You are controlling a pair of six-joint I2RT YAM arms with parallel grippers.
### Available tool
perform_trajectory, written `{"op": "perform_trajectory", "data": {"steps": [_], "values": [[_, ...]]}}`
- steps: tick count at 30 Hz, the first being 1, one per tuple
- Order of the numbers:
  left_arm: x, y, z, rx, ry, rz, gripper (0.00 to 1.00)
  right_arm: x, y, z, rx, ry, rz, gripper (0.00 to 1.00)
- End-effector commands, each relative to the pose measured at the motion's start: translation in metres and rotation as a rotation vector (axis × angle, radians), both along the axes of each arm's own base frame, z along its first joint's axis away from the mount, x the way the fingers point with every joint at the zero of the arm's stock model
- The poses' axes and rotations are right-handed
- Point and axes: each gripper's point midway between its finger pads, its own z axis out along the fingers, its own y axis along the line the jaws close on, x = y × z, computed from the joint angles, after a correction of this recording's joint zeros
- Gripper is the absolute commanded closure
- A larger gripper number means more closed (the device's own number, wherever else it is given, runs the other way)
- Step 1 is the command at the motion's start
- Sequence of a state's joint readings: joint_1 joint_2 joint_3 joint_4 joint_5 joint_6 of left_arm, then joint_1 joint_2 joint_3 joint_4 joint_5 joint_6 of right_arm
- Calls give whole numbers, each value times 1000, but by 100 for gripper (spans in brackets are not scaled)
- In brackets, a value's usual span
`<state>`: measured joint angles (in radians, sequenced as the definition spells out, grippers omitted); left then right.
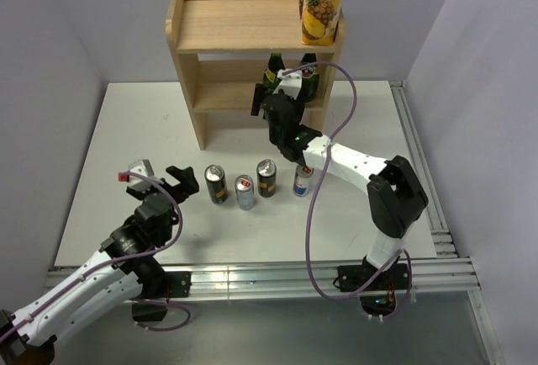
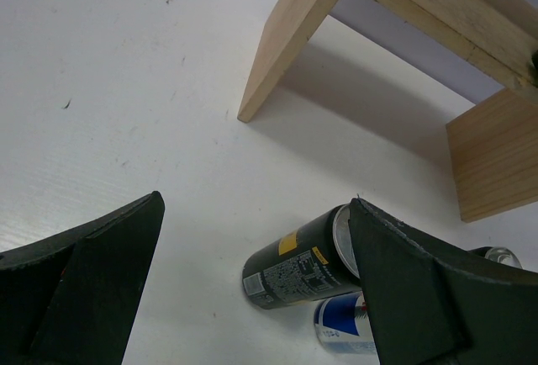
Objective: Place and organize the beverage onto the shelf
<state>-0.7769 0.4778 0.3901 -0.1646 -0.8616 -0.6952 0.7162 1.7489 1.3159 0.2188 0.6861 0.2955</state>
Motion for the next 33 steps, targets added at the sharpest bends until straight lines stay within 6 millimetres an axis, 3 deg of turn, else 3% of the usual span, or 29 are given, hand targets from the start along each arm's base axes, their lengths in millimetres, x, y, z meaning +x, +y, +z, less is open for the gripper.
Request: {"op": "perform_trajectory", "data": {"steps": [1, 8, 10, 11, 13, 14, 16, 17, 23, 31, 33], "values": [[0, 0, 3, -10, -16, -1, 1, -33, 7, -59, -90, 157, 40, 0], [0, -2, 3, -8, -12, -15, 1, -64, 13, -53, -79, 158, 48, 0], [0, -8, 2, -7, -7, -43, 1, -81, 13, -42, -62, 142, 63, 0], [0, -10, 1, -2, -4, -57, 1, -89, 7, -27, -33, 124, 54, 0], [1, -16, 0, 3, 6, -82, 1, -106, 6, -22, -24, 127, 65, 0], [0, -21, 0, 5, 11, -108, 1, -114, -4, -7, 0, 109, 44, 0], [0, -28, -1, 6, 13, -144, 1, -133, -8, -2, 3, 101, 52, 0], [0, -30, -2, 7, 18, -159, 1, -142, -14, 12, 33, 76, 58, 0], [0, -47, -3, 18, 6, -246, 1, -176, -43, 35, 84, 51, 62, 0], [4, -59, -25, 79, 62, -273, 1, -205, -59, 30, 142, 75, 100, 0], [7, -64, -20, 67, 39, -281, 1, -211, -60, 28, 150, 76, 110, 0]]}}
